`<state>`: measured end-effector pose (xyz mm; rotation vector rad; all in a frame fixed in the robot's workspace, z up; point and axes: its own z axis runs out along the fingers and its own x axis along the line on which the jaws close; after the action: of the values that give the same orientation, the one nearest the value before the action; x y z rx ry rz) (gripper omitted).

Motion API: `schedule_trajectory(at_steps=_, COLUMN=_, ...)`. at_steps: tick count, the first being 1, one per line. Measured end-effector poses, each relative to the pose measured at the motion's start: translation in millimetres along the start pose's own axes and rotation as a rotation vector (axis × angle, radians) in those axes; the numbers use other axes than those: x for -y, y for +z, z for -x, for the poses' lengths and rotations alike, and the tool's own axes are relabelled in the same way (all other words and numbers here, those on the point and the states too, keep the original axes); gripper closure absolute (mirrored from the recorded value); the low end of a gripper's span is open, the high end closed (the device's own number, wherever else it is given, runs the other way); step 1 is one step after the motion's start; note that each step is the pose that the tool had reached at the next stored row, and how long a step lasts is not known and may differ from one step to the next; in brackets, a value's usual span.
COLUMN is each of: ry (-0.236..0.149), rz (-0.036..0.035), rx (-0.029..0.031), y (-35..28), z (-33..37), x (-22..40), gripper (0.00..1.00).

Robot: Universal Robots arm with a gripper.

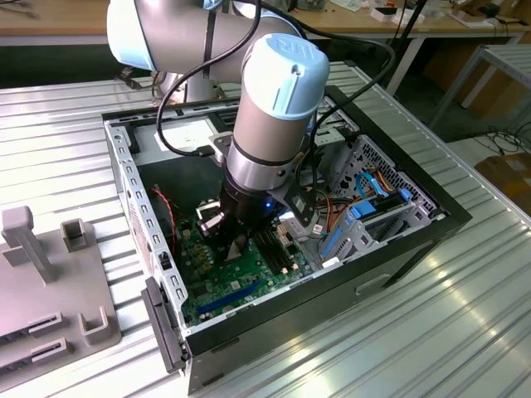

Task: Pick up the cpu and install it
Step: 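Pick up the cpu and move it towards the insertion slot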

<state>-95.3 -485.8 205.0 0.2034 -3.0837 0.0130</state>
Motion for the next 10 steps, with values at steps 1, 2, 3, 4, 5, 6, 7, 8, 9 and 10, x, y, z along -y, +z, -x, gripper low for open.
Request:
schedule_trajectory(at_steps=1, ry=0.000, rz=-0.0001, rx=0.0001, y=0.0, z=0.0, x=0.0, gripper=0.58)
schedule_trajectory(at_steps=2, ry=0.000, rz=-0.0001, rx=0.0002, y=0.0, z=-0.3, x=-0.1, gripper=0.58)
schedule_trajectory(at_steps=3, ry=0.000, rz=0.0000, rx=0.0004, y=0.0, z=-0.4, x=-0.1, gripper=0.58)
schedule_trajectory(at_steps=4, ry=0.000, rz=0.0005, rx=0.0005, y=0.0, z=-0.4, x=-0.1, gripper=0.58)
schedule_trajectory(at_steps=5, ry=0.001, rz=0.0011, rx=0.0005, y=0.0, z=-0.5, x=-0.1, gripper=0.58)
schedule_trajectory(at_steps=6, ry=0.002, rz=0.0014, rx=0.0005, y=0.0, z=-0.5, x=-0.1, gripper=0.58)
schedule_trajectory(at_steps=7, ry=0.002, rz=0.0016, rx=0.0006, y=0.0, z=-0.6, x=-0.1, gripper=0.58)
schedule_trajectory(at_steps=8, ry=0.002, rz=0.0018, rx=0.0006, y=-0.1, z=-0.7, x=0.4, gripper=0.58)
schedule_trajectory(at_steps=9, ry=0.002, rz=0.0024, rx=0.0007, y=-0.1, z=-0.8, x=1.1, gripper=0.58)
schedule_trajectory(at_steps=10, ry=0.002, rz=0.0025, rx=0.0006, y=-0.1, z=-0.8, x=1.4, gripper=0.58)
